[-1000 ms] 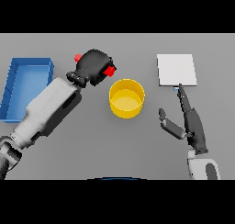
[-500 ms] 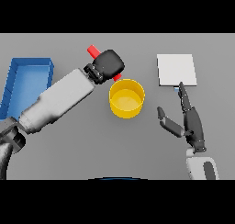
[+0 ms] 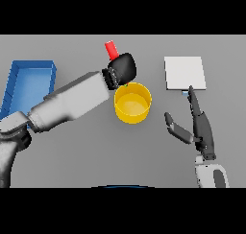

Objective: Pick up the red beaker and tilt it to pour out 1 green nut into yellow bowl. Pick up the yellow bowl and place it on the metallic measuring scale.

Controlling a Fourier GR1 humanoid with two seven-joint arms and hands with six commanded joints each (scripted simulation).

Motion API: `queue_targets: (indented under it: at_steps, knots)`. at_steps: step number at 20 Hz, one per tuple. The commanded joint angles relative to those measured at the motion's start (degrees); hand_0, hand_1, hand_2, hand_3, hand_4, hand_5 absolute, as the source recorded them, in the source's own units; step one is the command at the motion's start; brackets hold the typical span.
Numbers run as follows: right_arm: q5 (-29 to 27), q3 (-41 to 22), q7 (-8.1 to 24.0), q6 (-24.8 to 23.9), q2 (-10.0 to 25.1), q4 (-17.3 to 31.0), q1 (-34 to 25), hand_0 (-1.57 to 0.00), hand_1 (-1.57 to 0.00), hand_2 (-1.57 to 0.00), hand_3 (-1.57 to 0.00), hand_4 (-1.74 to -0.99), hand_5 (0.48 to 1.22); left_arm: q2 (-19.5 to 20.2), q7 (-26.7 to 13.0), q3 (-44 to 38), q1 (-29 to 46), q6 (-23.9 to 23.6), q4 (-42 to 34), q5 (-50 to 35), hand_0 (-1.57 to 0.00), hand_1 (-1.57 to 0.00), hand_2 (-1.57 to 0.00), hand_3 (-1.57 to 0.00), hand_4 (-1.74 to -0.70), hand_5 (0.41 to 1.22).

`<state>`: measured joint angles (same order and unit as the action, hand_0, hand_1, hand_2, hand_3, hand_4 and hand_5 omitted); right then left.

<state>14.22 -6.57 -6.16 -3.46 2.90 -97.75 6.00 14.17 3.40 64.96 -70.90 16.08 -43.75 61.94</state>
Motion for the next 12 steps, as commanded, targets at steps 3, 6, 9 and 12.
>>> queue_targets:
  at_steps: [3, 6, 9, 12]
  knots:
    - [-0.15, -0.13, 0.57, 0.04, -0.27, -0.45, -0.28, 0.00, 0.00, 0.00, 0.00, -1.165, 0.626, -0.85, 0.76, 4.17, -2.46, 0.32, 0.70, 2.55, -1.57, -1.57, -1.57, -1.57, -1.73, 1.221]
    - [1.29, -0.40, 1.19, -0.50, 0.16, -0.34, -0.73, 0.00, 0.00, 0.00, 0.00, -1.157, 0.629, -1.64, 0.97, 7.31, -4.28, 0.19, 1.50, 4.10, -1.57, -1.57, -1.57, -1.57, -1.73, 1.221]
    - [2.14, -0.53, 1.53, -1.21, 0.15, -1.12, -0.19, 0.00, 0.00, 0.00, 0.00, -1.160, 0.635, -2.98, 0.93, 10.18, -5.45, -0.33, 3.17, 5.30, -1.57, -1.57, -1.57, -1.57, -1.73, 1.221]
    - [1.78, -0.45, 0.68, -1.11, -0.10, -0.02, 0.08, 0.00, 0.00, 0.00, 0.00, -1.151, 0.634, -3.51, 2.01, 12.27, -7.95, -0.36, 3.71, 5.84, -1.57, -1.57, -1.57, -1.57, -1.72, 1.221]
